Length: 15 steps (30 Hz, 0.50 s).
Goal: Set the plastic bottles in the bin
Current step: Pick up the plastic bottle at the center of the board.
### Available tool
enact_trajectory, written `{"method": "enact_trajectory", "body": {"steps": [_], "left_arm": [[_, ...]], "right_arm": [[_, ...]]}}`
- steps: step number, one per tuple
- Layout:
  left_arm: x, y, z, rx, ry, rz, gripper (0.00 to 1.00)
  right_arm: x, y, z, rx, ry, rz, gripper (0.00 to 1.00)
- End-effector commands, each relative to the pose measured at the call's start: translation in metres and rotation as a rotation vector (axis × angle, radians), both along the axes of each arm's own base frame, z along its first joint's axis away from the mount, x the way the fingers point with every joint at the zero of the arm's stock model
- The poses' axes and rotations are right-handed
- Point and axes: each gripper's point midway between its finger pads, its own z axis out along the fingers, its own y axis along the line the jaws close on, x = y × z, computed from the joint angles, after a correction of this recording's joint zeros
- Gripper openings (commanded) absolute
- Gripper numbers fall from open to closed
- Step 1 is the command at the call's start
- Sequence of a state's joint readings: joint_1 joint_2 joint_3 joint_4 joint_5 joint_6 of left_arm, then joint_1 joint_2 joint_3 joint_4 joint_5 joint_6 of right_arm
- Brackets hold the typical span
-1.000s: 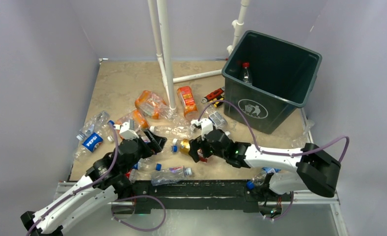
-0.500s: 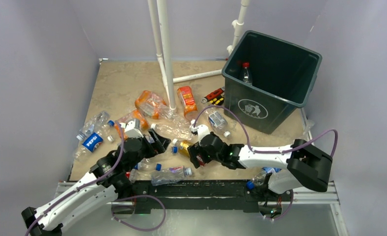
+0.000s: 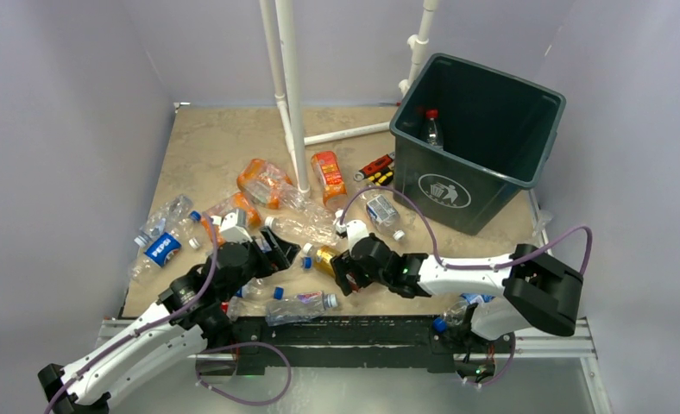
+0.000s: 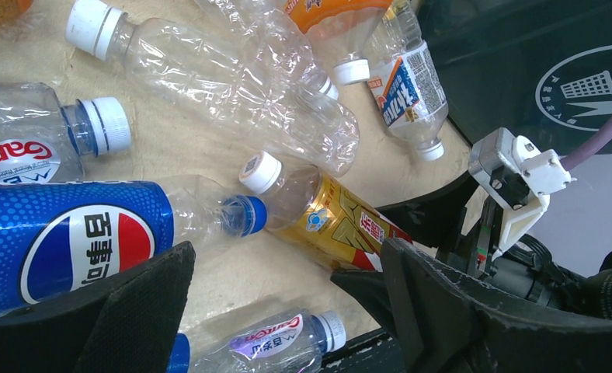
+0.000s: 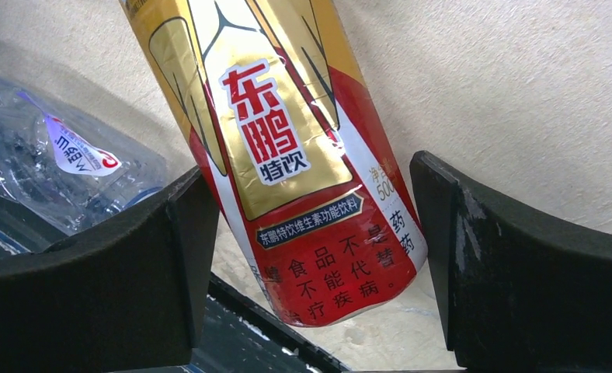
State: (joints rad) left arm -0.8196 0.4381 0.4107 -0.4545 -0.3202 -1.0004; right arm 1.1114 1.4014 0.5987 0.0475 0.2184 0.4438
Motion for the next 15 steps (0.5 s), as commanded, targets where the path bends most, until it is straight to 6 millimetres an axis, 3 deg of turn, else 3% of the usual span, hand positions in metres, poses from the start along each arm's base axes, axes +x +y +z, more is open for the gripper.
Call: {"method": "enact_trajectory", "body": {"steps": [1, 4, 8, 15], "left_arm": [[0.003, -0.006, 0.021, -0.024, -0.055, -0.029, 0.89], [0.005, -0.008, 0.031, -0.021, -0.084, -0.043, 0.89], [0.009, -0.011, 0.053, -0.07, -0.183, -0.053, 0.89], [0.008, -0.015, 0.106, -0.184, -0.369, -0.09, 0.89]], "right_arm": [[-0.004, 0.007, 0.007, 0.05, 0.0, 0.002, 0.87], [-0.008, 0.008, 0.015, 0.067, 0.002, 0.013, 0.79], [-0.007, 0.006, 0.037, 0.086, -0.026, 0.005, 0.59], [-0.015, 0.0, 0.114, 0.296, -0.119, 0.034, 0.56]]}}
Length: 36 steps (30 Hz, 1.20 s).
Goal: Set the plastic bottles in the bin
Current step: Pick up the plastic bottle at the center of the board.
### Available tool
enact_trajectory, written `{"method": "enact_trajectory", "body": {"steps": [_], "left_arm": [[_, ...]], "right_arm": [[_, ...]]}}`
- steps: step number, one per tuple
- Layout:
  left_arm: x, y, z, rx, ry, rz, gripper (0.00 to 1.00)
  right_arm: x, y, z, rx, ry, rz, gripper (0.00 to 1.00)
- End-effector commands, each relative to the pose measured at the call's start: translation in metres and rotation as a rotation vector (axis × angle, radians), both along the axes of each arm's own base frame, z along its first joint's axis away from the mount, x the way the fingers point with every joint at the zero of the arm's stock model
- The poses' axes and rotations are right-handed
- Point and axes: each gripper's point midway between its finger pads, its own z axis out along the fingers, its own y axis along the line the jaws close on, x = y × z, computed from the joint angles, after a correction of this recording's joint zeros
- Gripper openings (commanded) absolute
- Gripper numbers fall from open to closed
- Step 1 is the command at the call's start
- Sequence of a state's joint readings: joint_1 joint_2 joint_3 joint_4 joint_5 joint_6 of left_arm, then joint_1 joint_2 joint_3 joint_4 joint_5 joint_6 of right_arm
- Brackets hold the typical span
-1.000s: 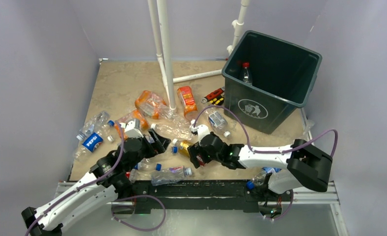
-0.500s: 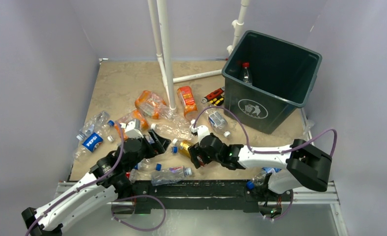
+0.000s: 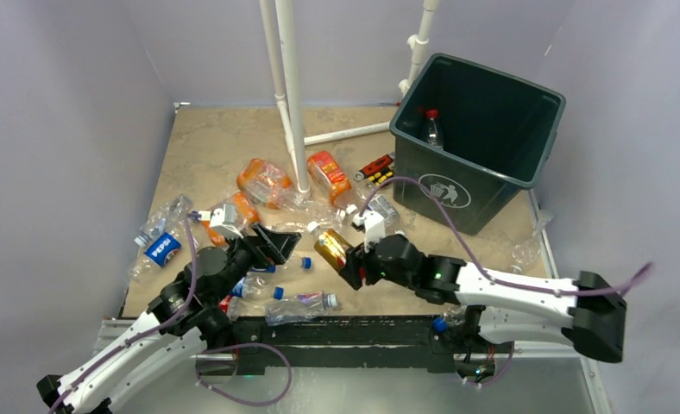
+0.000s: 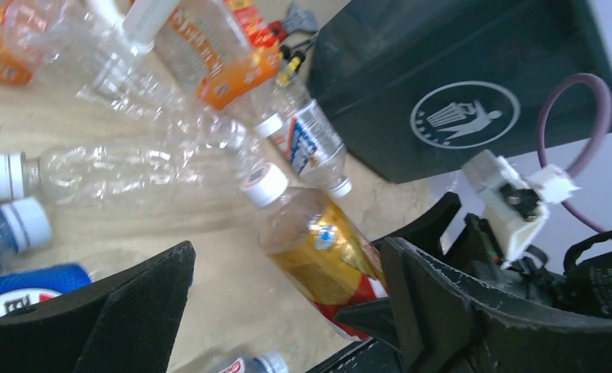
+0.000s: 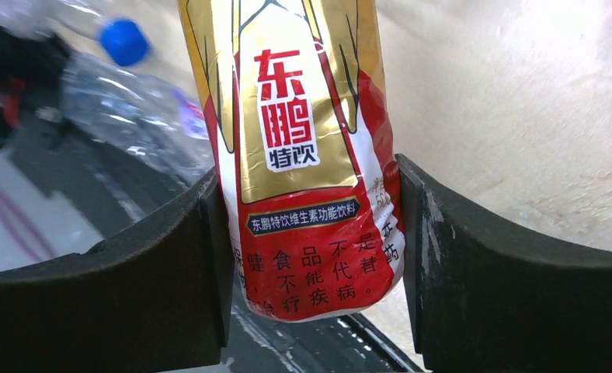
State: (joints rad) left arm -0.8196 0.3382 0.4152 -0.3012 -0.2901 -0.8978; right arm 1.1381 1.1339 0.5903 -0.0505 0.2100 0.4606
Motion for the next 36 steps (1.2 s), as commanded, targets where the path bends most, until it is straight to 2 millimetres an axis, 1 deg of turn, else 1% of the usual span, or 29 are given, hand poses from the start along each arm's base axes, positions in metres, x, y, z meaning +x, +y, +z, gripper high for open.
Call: {"method": "enact_trajectory", "body": {"steps": [1, 3, 5, 6, 7, 8, 10, 14, 16, 21, 24, 28, 31, 36], "left_arm": [[0.004, -0.006, 0.054, -0.075, -0.165, -0.026, 0.89], [0.006, -0.01, 0.06, -0.08, -0.186, -0.035, 0.9], [0.006, -0.017, 0.071, -0.115, -0.223, -0.064, 0.91], [0.004, -0.021, 0.08, -0.154, -0.252, -0.086, 0.91], [0.001, -0.025, 0.094, -0.216, -0.288, -0.104, 0.92], [-0.002, -0.027, 0.103, -0.268, -0.313, -0.123, 0.94], [-0.011, -0.032, 0.115, -0.342, -0.381, -0.176, 0.95], [-0.026, -0.041, 0.132, -0.41, -0.472, -0.27, 0.95], [-0.031, -0.048, 0.135, -0.399, -0.487, -0.319, 0.95], [-0.043, -0.067, 0.138, -0.381, -0.508, -0.448, 0.95], [-0.051, -0.076, 0.142, -0.385, -0.533, -0.524, 0.95], [-0.059, -0.088, 0.142, -0.379, -0.532, -0.609, 0.93], [-0.066, -0.089, 0.149, -0.413, -0.565, -0.644, 0.93], [-0.071, -0.087, 0.16, -0.434, -0.626, -0.655, 0.93]], "right_arm": [[-0.002, 0.002, 0.064, 0.187, -0.086, 0.013, 0.56], [-0.003, 0.002, 0.085, 0.264, -0.123, 0.023, 0.56], [-0.008, 0.004, 0.106, 0.376, -0.173, 0.054, 0.55], [-0.011, 0.005, 0.117, 0.44, -0.201, 0.077, 0.55], [-0.015, 0.005, 0.125, 0.496, -0.223, 0.096, 0.55], [-0.018, 0.006, 0.129, 0.541, -0.239, 0.113, 0.55], [-0.022, 0.009, 0.142, 0.621, -0.26, 0.134, 0.55], [-0.029, 0.011, 0.162, 0.749, -0.281, 0.166, 0.55], [-0.031, 0.011, 0.173, 0.803, -0.297, 0.172, 0.54], [-0.035, 0.006, 0.206, 0.952, -0.348, 0.177, 0.54], [-0.04, 0.008, 0.219, 1.022, -0.356, 0.205, 0.54], [-0.041, 0.011, 0.229, 1.08, -0.353, 0.216, 0.54], [-0.041, 0.014, 0.23, 1.097, -0.348, 0.219, 0.54], [-0.042, 0.015, 0.234, 1.142, -0.329, 0.22, 0.54]]}}
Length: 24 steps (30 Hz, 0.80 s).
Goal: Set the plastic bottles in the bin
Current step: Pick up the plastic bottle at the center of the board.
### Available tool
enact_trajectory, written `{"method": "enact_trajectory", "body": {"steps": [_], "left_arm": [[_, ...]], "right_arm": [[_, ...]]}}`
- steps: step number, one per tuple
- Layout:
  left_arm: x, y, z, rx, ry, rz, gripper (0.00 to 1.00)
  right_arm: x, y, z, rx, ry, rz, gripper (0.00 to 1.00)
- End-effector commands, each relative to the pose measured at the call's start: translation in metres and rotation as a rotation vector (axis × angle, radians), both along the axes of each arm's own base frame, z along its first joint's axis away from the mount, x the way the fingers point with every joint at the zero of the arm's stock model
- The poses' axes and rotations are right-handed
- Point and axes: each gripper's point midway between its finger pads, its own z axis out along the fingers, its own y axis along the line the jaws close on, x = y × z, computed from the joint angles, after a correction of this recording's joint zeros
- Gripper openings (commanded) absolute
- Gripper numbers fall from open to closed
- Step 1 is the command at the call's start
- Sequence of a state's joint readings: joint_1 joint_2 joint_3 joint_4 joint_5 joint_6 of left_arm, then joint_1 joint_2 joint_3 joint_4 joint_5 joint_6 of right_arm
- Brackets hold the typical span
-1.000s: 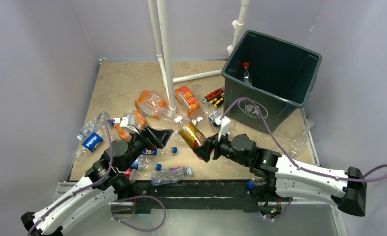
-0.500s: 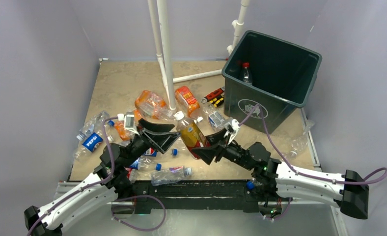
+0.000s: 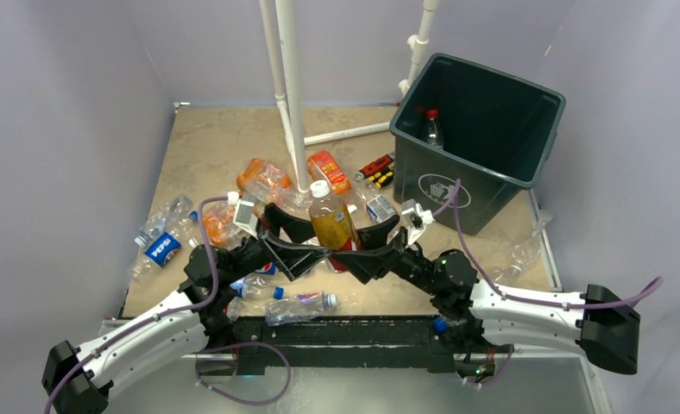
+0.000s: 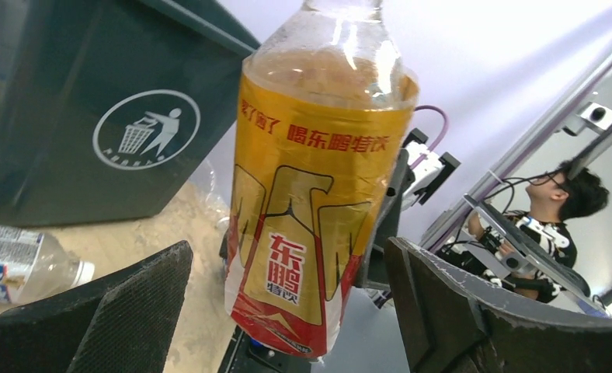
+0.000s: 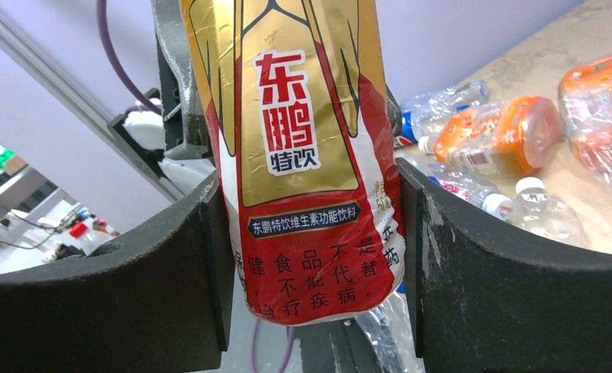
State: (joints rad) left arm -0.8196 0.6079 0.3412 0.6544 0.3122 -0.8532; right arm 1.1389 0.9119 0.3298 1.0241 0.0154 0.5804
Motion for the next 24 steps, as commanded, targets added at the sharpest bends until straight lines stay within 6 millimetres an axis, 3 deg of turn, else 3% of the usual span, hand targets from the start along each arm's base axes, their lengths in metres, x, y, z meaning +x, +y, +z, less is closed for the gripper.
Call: {"method": "enact_trajectory", "body": {"steps": [1, 15, 20, 24], "left_arm": [[-0.018, 0.006, 0.041, -0.104, -0.142, -0.048, 0.93], [-0.022, 0.003, 0.063, -0.151, -0.215, -0.08, 0.89], [-0.024, -0.001, 0.065, -0.148, -0.224, -0.104, 0.8], [-0.027, 0.0, 0.061, -0.145, -0.226, -0.112, 0.64]], "right_arm": [[-0.009, -0.007, 0.029, 0.133, -0.021, 0.039, 0.54], [-0.021, 0.009, 0.017, 0.106, 0.013, 0.137, 0.54], [-0.02, 0.013, 0.011, 0.091, 0.027, 0.142, 0.54], [-0.021, 0.014, 0.005, 0.068, 0.046, 0.144, 0.58]]}}
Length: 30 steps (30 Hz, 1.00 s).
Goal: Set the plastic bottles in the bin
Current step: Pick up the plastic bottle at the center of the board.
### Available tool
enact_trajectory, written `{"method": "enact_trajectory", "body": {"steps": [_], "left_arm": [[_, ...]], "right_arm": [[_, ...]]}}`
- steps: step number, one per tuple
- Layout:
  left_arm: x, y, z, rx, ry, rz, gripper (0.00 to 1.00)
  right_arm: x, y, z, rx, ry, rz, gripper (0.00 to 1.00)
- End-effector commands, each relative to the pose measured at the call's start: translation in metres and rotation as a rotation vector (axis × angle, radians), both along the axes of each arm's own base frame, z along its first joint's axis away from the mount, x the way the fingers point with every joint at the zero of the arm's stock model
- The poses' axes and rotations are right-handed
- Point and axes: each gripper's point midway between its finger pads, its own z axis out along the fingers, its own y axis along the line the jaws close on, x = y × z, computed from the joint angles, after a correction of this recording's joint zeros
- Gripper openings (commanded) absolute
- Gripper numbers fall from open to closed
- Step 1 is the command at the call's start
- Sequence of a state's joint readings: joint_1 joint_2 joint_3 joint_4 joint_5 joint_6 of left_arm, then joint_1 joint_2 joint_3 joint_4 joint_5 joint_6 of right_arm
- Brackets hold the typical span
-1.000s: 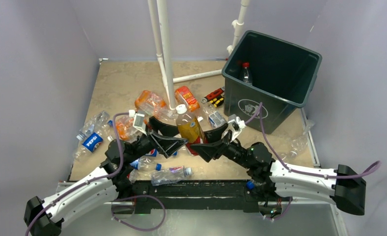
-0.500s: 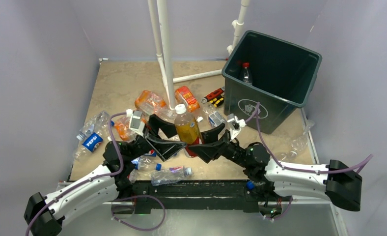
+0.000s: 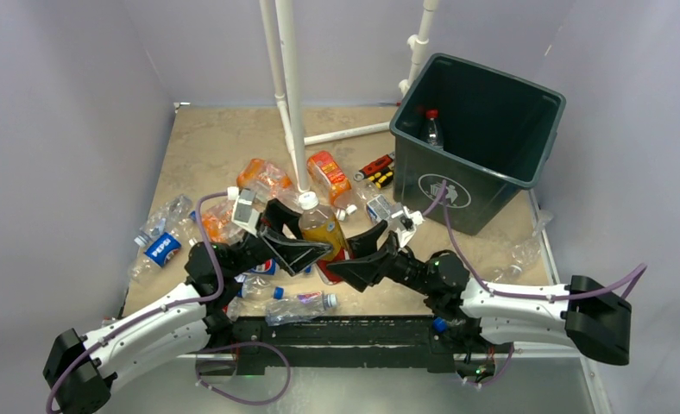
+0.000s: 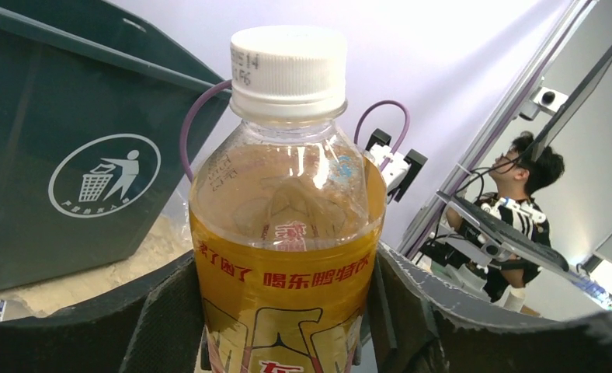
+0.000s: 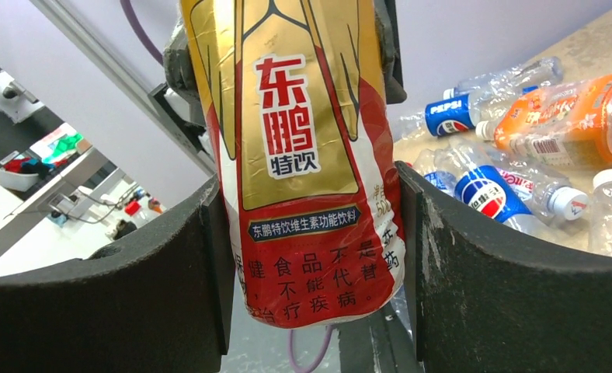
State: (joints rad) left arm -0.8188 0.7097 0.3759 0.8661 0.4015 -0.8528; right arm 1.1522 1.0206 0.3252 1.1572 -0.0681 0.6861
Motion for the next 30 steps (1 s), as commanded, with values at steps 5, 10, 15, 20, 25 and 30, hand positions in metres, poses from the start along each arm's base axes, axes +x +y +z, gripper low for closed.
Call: {"method": "enact_trajectory", "body": {"steps": [5, 10, 15, 20, 25, 30], "left_arm": [[-0.015, 0.011, 0.022, -0.065, -0.095, -0.012, 0.49], [-0.013, 0.013, 0.02, -0.06, -0.097, 0.008, 0.45], [-0.011, 0.012, 0.012, -0.017, -0.092, 0.025, 0.44], [-0.003, 0.015, -0.015, 0.109, -0.059, 0.086, 0.44], [0.008, 0.008, -0.06, 0.378, 0.013, 0.107, 0.44], [0.012, 0.001, -0.066, 0.473, 0.047, 0.095, 0.41]], "right_arm": [[-0.01, 0.008, 0.001, -0.062, 0.003, 0.065, 0.82], [-0.017, 0.009, -0.009, -0.18, 0.017, 0.096, 0.97], [-0.016, -0.016, -0.008, -0.261, -0.004, 0.03, 0.99], [-0.02, -0.05, 0.015, -0.288, -0.062, -0.035, 0.99], [-0.015, -0.072, 0.056, -0.243, -0.055, -0.11, 0.99], [0.026, -0.074, 0.068, -0.346, 0.07, -0.308, 0.98]]}}
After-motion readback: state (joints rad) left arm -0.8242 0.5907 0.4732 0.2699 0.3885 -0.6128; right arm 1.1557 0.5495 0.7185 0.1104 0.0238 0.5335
